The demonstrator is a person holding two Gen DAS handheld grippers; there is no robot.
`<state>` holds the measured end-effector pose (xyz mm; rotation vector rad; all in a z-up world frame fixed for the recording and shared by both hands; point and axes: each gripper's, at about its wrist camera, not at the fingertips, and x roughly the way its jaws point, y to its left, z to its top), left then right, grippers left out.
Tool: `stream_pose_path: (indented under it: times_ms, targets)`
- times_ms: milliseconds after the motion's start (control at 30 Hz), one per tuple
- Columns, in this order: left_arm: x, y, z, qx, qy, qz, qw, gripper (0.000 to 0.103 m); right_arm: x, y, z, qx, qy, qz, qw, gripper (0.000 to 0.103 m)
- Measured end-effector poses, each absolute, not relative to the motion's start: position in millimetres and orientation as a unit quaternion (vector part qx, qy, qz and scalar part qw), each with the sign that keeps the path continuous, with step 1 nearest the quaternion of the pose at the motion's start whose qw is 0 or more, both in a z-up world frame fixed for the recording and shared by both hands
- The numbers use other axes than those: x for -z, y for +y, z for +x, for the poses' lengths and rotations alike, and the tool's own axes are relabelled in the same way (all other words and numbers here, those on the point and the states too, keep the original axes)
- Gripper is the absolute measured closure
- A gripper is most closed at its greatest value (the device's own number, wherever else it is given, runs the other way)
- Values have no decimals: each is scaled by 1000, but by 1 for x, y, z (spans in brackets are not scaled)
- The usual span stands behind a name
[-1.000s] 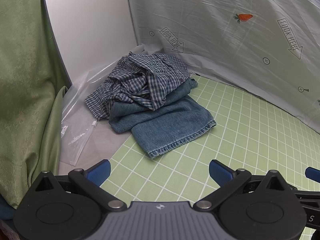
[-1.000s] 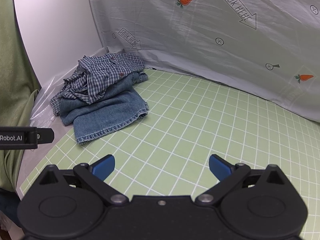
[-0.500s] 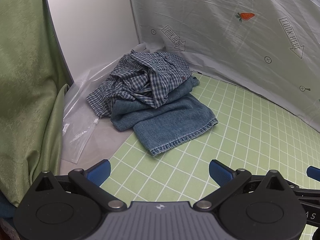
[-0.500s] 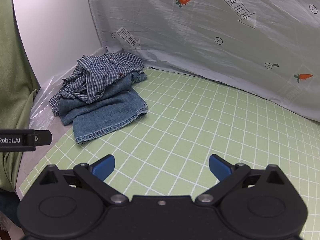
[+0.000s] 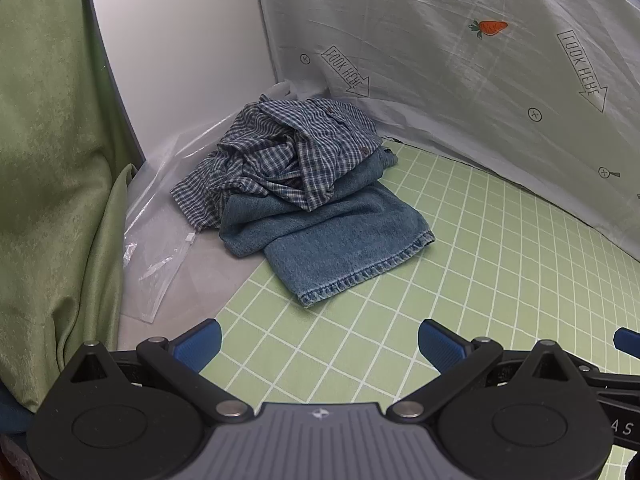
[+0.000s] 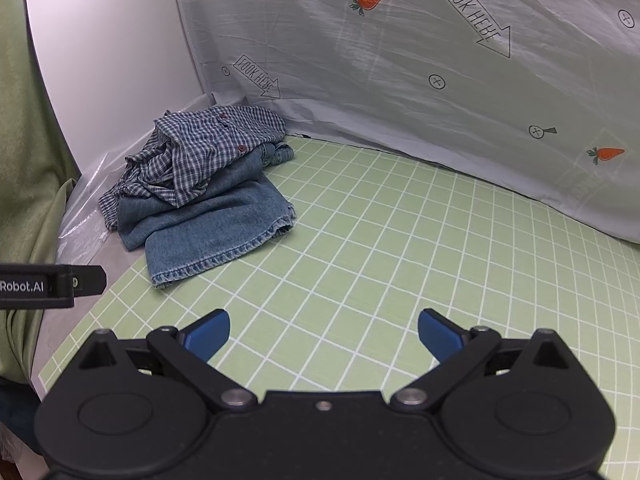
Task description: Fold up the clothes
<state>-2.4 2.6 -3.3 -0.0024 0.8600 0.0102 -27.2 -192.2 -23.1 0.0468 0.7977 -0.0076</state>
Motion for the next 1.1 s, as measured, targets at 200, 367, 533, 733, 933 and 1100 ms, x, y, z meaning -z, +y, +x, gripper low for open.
stream_pose_path:
  times_ms: [200,367,533,733,933,1100]
  targets:
    - [5,6,-1,-9,423,-8,906,0,25,-194,-26,6,392,21,920,1]
    - [9,8,9,-10,433,-11,901,0,26,-192,-17,4,397,12,918,1]
    - [7,14,35,-22,433,-13,901,0,23,-192,8,5,394,6,919,1]
    - [4,29,94,-34,429,-12,903,0,16,-184,66,10,384,-7,923,1]
    - [11,51,178,-46,430,-25,901,0,21,-165,148,4,378,-15,926,6]
    - [27,64,246,-41,435,-51,898,1,38,-134,229,-23,383,-12,924,14]
